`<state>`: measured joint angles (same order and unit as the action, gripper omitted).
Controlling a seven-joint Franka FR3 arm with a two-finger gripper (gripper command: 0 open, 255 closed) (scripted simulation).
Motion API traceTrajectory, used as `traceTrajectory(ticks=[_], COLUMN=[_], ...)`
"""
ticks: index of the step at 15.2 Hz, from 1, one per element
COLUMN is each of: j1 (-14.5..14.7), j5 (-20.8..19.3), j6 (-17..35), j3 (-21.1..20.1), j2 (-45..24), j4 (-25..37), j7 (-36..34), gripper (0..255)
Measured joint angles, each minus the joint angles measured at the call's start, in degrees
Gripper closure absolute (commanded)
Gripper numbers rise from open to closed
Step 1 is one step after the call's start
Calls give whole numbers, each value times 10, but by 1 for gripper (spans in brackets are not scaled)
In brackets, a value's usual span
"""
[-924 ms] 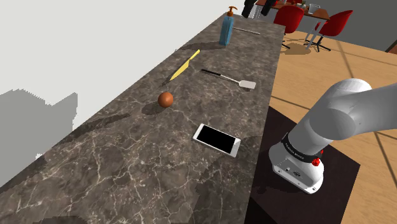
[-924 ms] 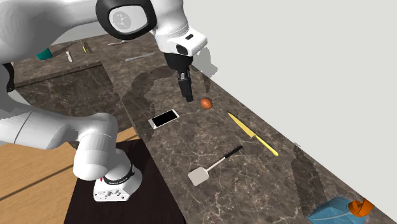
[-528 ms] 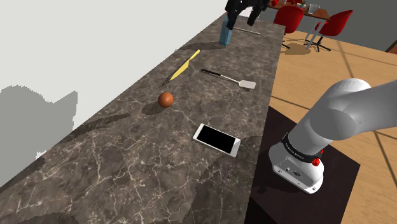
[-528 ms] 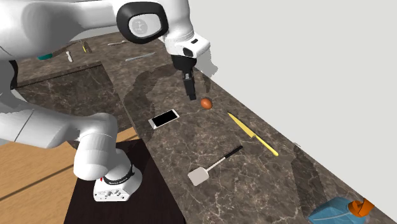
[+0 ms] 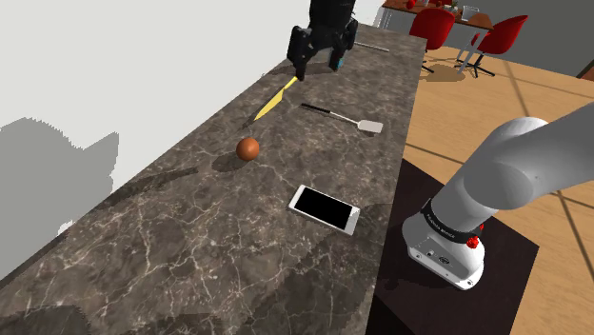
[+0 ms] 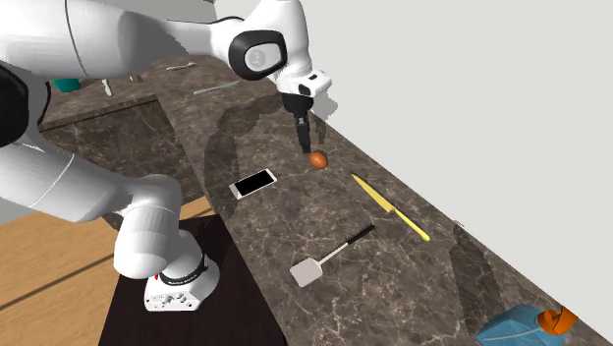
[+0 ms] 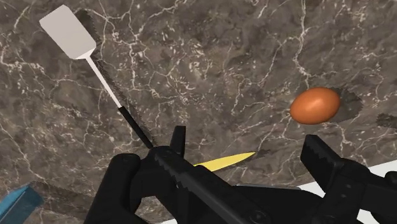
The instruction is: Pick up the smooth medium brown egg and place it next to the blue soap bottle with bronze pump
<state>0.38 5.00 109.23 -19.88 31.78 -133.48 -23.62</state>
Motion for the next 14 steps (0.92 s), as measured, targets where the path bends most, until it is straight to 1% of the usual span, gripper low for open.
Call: traceTrajectory(ticks=[3, 7, 11, 14], j1=[-5, -14, -21, -19], j5=[-12, -44, -100, -152], j6=[27, 64, 84, 94], j3=[-36, -90, -140, -161], j2=[-50, -132, -231, -305], j4=[11, 34, 80, 110], j7=[-40, -106, -188, -244], gripper=[0, 0, 0, 0])
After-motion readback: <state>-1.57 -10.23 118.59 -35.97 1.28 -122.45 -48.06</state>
